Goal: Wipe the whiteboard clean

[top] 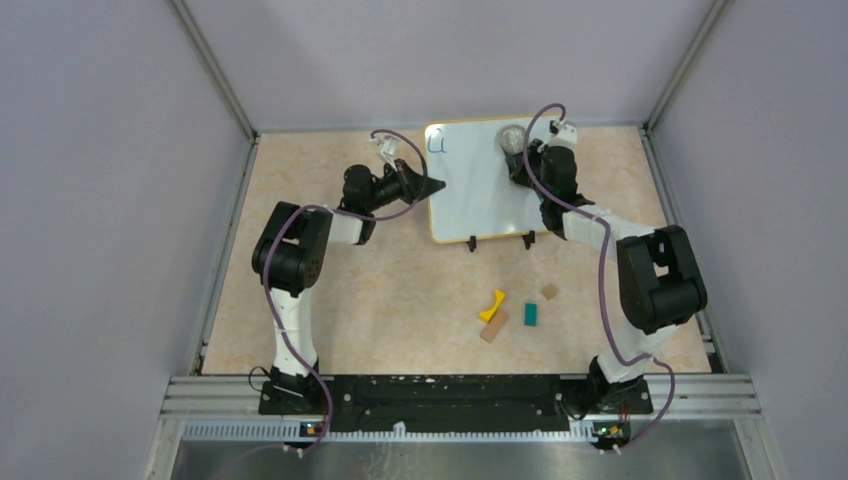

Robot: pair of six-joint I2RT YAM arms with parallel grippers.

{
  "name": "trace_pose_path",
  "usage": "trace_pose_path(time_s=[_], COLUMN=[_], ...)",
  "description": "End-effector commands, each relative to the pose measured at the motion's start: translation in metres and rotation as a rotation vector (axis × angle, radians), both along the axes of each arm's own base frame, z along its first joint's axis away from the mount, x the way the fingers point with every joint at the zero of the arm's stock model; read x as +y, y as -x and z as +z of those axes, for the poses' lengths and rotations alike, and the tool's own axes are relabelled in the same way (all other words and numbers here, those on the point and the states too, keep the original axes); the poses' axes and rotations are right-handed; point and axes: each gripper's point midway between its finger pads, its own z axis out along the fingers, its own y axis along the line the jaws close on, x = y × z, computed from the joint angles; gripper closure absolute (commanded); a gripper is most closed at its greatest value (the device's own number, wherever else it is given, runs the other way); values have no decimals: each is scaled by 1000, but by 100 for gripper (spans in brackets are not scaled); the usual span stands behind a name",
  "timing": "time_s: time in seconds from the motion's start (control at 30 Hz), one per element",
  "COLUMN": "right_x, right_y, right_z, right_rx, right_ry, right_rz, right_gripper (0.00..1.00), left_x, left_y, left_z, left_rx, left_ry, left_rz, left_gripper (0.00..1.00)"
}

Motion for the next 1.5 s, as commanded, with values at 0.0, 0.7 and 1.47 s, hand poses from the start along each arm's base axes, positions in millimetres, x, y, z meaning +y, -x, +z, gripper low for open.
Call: trace_pose_path(time_s=[0.0,0.7,1.47], right_x=[30,45,-91], right_y=[1,-38,-45], right_z=[4,25,-19], right_rx=[-26,-42,59], right_ry=[17,-2,-96], right_rz=[67,93,-48], right_gripper=[100,100,100], left_x=[32,32,32], left_y=[-30,-29,-30], left_z=[-42,-43,-45], left_rx=[-162,-163,-158], left_ry=[-239,-247,-248], left_rz=[165,169,168], left_gripper=[100,100,100])
